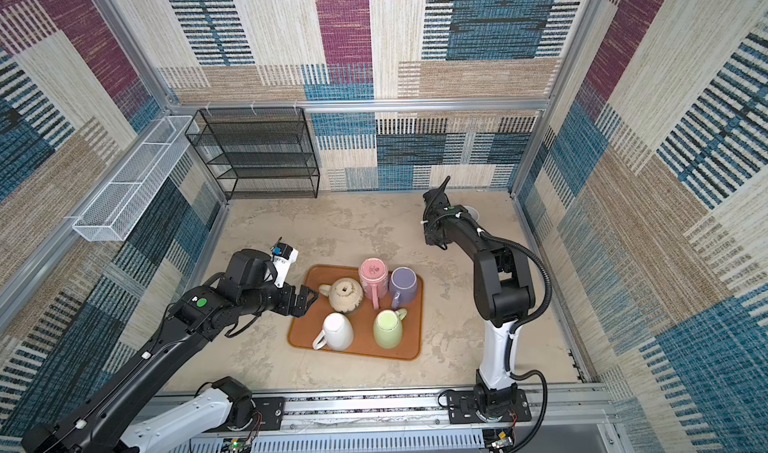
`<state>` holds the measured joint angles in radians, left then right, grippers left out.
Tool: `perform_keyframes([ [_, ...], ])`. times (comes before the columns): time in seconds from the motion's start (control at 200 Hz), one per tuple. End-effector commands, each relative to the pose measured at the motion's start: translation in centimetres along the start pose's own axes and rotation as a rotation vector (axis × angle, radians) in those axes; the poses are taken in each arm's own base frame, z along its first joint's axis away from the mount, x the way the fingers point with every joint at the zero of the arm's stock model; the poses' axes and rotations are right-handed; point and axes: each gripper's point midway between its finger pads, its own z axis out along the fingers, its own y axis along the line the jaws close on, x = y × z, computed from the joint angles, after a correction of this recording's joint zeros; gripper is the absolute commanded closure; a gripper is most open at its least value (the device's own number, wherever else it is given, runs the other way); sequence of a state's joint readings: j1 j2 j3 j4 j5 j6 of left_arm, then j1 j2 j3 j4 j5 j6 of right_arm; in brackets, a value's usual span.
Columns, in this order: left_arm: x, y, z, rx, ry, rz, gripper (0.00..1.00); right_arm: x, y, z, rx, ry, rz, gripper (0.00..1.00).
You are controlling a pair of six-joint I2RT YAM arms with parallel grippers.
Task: Turn the mug right side up
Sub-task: 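Lower the red mug beside the light blue mug with the right gripper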
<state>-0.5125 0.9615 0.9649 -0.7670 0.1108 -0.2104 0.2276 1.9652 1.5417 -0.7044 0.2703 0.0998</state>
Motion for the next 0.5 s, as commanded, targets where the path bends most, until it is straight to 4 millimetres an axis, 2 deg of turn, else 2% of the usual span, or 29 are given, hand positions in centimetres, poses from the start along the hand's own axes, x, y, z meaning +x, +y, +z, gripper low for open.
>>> perform_keyframes([
  [0.0, 0.04, 0.03, 0.06, -0.001, 0.002, 0.029, 0.00, -1.09, -0.14, 0.06, 0.015, -0.043, 0.008, 0.94],
  [0.496, 0.12, -0.02, -0.06, 0.002, 0.001, 0.035, 0.01, -0.20, -0.19, 0.76, 0.026, -0.015, -0.004, 0.76],
])
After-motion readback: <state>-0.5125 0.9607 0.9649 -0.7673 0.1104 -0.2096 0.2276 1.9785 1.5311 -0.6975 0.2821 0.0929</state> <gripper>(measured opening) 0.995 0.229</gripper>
